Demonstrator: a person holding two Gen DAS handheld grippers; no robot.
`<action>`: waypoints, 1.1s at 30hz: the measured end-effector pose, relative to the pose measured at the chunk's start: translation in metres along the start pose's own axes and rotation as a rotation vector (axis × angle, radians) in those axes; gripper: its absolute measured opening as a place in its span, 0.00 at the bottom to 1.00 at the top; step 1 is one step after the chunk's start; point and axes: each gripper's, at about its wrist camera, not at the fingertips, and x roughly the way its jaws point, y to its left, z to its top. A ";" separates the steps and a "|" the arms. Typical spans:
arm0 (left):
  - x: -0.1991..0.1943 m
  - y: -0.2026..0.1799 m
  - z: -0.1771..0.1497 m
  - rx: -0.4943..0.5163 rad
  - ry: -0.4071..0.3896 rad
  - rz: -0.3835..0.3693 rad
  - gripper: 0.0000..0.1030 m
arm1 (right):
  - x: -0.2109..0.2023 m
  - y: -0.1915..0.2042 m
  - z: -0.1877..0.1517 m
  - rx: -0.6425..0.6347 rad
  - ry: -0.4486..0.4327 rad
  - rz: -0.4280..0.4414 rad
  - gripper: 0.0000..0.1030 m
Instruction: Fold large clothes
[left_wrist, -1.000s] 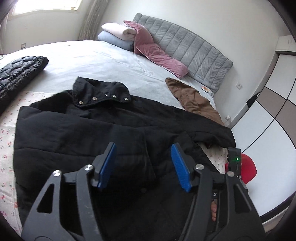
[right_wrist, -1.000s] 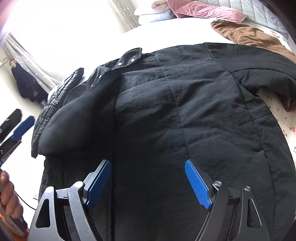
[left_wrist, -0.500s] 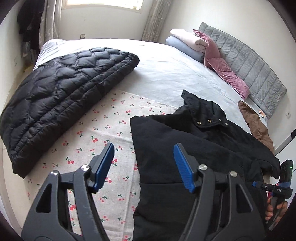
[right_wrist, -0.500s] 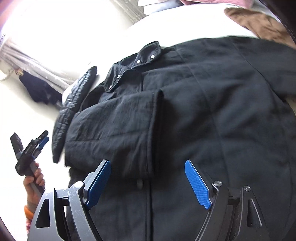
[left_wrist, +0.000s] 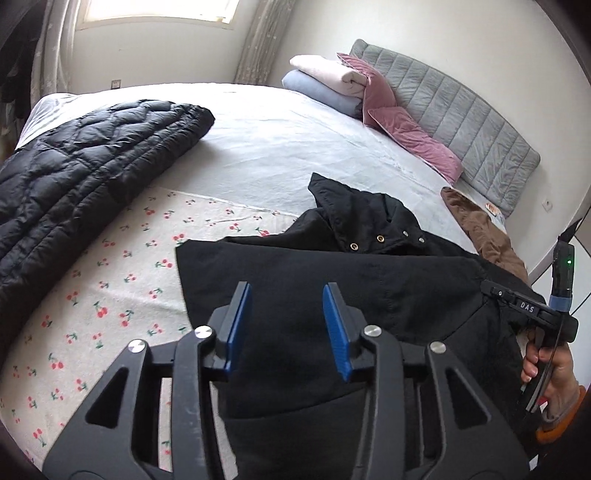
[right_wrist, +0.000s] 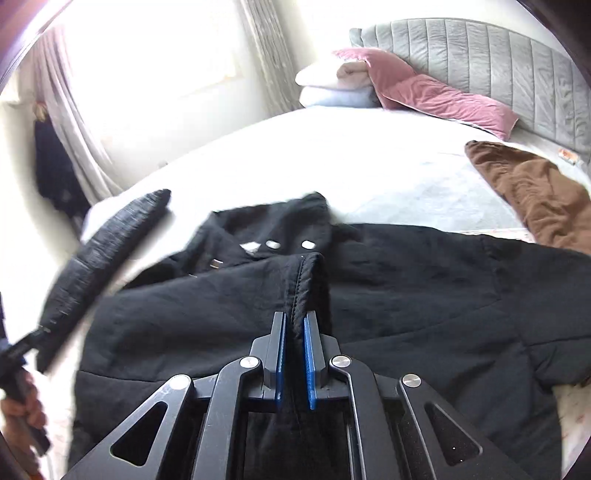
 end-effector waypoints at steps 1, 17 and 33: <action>0.015 -0.001 0.002 0.000 0.027 0.012 0.41 | 0.019 -0.001 -0.006 -0.012 0.063 -0.016 0.09; 0.090 0.067 0.041 -0.141 0.117 0.413 0.37 | 0.045 0.001 -0.025 -0.095 0.058 -0.026 0.33; 0.045 -0.020 -0.057 0.158 0.093 0.173 0.66 | 0.022 0.025 -0.051 -0.140 0.030 0.012 0.52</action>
